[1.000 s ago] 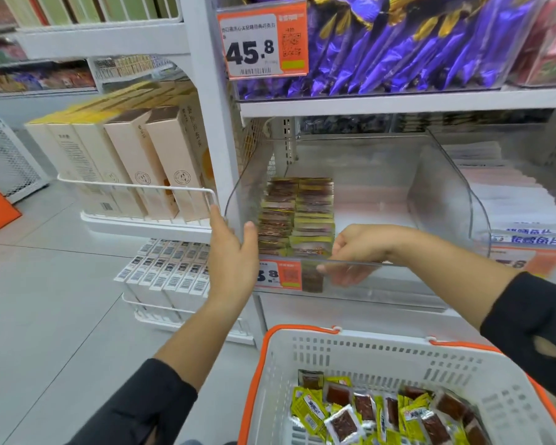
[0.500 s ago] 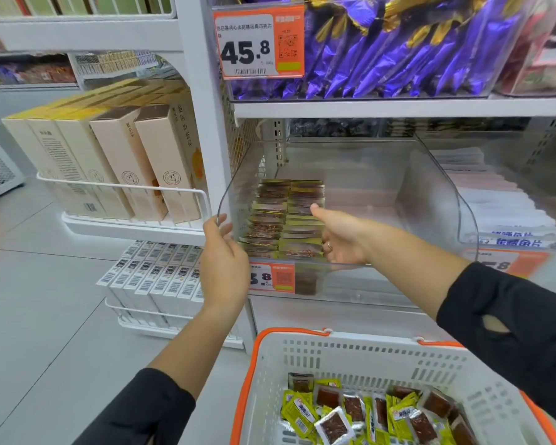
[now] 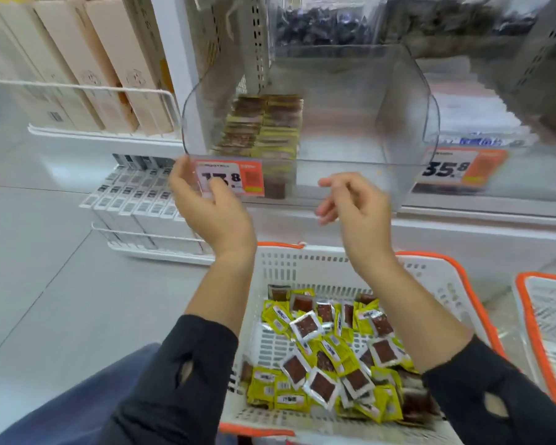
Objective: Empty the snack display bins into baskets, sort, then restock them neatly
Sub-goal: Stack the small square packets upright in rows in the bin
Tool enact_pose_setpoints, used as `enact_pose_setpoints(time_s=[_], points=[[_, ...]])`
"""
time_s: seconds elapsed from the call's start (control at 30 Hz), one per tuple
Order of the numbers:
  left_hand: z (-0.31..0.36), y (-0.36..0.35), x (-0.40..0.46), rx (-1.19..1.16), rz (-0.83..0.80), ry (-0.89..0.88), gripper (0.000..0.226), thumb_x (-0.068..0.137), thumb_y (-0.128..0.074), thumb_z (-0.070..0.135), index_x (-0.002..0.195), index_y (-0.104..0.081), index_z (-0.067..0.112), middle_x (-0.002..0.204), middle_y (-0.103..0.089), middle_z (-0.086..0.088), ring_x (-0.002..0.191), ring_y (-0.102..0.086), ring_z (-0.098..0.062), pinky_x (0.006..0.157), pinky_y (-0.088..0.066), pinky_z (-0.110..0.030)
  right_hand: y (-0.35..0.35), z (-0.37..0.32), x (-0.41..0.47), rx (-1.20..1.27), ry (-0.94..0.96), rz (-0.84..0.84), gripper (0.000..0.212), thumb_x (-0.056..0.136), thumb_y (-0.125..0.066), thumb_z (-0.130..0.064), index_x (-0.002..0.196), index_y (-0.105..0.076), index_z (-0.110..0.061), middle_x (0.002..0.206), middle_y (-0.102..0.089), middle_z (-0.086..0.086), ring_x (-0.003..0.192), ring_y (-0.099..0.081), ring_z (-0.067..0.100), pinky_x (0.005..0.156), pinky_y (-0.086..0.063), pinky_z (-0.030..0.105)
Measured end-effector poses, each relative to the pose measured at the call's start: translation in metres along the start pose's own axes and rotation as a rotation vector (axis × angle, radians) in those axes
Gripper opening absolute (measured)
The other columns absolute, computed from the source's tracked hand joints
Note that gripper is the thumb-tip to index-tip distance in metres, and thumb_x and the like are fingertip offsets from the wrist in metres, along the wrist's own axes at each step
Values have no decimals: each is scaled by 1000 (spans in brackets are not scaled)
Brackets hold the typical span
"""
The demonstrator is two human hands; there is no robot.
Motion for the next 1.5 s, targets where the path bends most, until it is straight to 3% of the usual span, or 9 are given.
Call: enact_pose_setpoints(time_s=[0.1, 0.2, 0.33, 0.47, 0.67, 0.9, 1.0, 1.3, 1.5], points=[[-58, 25, -54, 48, 109, 186, 32, 86, -43, -9, 106, -55, 12, 105, -61, -7, 89, -56, -9, 78, -40, -6, 12, 87, -56, -176, -279, -54, 23, 98, -49, -10, 87, -66, -21, 65, -66, 1, 62, -63, 11, 70, -56, 39], [-136, 54, -112, 329, -69, 483, 22, 89, -44, -8, 98, -60, 5, 96, -60, -13, 89, -57, -24, 66, -35, -1, 39, 179, -104, -593, -645, -291, 29, 100, -48, -25, 108, -68, -6, 108, -69, 17, 100, -65, 30, 94, -48, 47], [-218, 87, -152, 751, -378, 774, 24, 95, -48, 6, 116, -60, 5, 108, -65, -18, 94, -60, -35, 81, -48, -34, 77, 256, -162, -803, -1063, -688, 54, 98, -51, -35, 145, -40, -12, 150, -39, 7, 134, -42, 24, 106, -37, 35], [-265, 67, -162, 962, -714, 788, 39, 91, -54, 14, 129, -49, 4, 105, -59, -12, 95, -58, -32, 78, -48, -37, 103, 291, -158, -1036, -1011, -480, 60, 93, -58, -34, 144, -35, -13, 135, -50, 11, 119, -53, 27, 90, -51, 37], [-324, 47, -156, 1182, -822, 598, 61, 87, -63, 28, 137, -44, 1, 143, -44, -16, 129, -42, -33, 103, -40, -45, 112, 327, -121, -959, -903, -132, 82, 90, -62, -42, 152, -18, -12, 158, -18, 13, 145, -19, 30, 108, -35, 42], [-343, 40, -183, 1516, -1418, 322, 120, 75, -61, 72, 154, 11, 18, 161, 12, -15, 147, 11, -38, 117, -5, -52, 89, 364, -121, -1185, -989, -402, 111, 79, -55, -72, 154, 2, -13, 157, 2, 28, 146, 5, 41, 117, -11, 48], [-336, 41, -211, 1552, -1572, 209, 109, 82, -59, 65, 154, 5, 15, 160, 15, -13, 147, 14, -38, 118, -6, -55, 78, 359, -128, -1253, -858, -500, 96, 83, -54, -66, 152, -11, -15, 159, -1, 23, 147, 1, 39, 116, -17, 47], [-324, 70, -225, 1235, -1327, 275, 67, 85, -70, 33, 142, -39, 15, 152, -32, -2, 140, -28, -21, 110, -34, -36, 45, 341, -148, -1328, -614, -777, 59, 97, -49, -19, 148, -19, -16, 150, -31, 18, 122, -51, 33, 83, -49, 36], [-299, 70, -213, 1088, -1114, 540, 19, 82, -69, 39, 85, -58, 24, 81, -65, 1, 72, -62, -19, 57, -44, -29, 51, 320, -143, -1003, -715, -642, 39, 98, -46, -21, 136, -40, -24, 71, -60, -1, 59, -55, 18, 47, -41, 30]])
Point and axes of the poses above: each hand's wrist, its own x-axis towards the middle knuckle, its own y-axis out of the back of the hand, z = x × y, the point moved 4 cm from there along x, towards the middle knuckle
